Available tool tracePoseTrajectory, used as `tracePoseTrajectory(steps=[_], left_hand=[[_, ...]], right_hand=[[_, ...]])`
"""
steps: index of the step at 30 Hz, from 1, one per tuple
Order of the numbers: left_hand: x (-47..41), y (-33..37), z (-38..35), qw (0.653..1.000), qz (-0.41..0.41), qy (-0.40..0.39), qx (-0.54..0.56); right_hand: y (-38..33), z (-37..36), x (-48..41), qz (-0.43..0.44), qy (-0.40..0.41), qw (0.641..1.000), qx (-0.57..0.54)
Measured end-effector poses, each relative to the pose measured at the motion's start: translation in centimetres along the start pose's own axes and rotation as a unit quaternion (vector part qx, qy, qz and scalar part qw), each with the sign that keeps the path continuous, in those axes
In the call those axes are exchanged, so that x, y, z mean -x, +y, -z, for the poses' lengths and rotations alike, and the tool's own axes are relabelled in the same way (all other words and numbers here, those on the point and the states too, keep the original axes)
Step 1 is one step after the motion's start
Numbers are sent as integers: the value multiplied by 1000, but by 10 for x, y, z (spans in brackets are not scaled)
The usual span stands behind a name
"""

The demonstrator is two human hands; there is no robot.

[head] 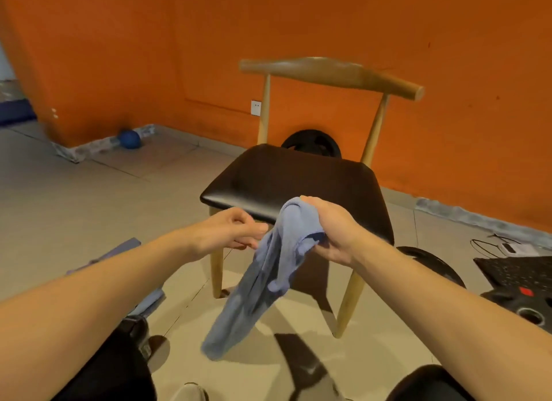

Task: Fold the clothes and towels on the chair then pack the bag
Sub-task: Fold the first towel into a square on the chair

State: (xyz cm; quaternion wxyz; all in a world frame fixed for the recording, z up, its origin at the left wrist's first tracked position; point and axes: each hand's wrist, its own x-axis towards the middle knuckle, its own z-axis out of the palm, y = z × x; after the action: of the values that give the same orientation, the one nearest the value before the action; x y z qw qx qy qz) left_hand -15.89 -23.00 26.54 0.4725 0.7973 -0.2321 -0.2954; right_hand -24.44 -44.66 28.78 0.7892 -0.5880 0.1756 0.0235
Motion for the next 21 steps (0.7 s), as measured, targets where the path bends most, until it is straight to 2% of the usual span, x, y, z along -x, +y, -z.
tracePoseTrajectory(steps=[2, 5, 8, 11, 13, 15, 18, 21], left_hand=[[-11, 3, -3, 1000, -24, -2, 11], [-24, 10, -8, 996, -73, -54, 8], [-35, 12, -13, 992, -100, -75, -28], [-47, 11, -16, 989, -112, -17, -91], [-52, 10, -18, 988, -119, 39, -90], [-55, 13, -20, 984, -135, 94, -66], [-57, 19, -20, 977, -138, 162, -16], [-56, 26, -20, 969, -142, 204, 13]], right_hand=[[3, -5, -2, -11, -33, 999, 37], [5, -9, -6, 12, -67, 994, 81], [3, -5, -10, 39, -22, 993, 107], [1, 0, -10, 48, 54, 997, 32], [4, 3, -9, 41, 90, 995, -20], [10, 7, -11, 23, 128, 991, -14], [18, 4, -5, -21, 81, 995, 48], [26, -1, 1, -79, 13, 982, 173]])
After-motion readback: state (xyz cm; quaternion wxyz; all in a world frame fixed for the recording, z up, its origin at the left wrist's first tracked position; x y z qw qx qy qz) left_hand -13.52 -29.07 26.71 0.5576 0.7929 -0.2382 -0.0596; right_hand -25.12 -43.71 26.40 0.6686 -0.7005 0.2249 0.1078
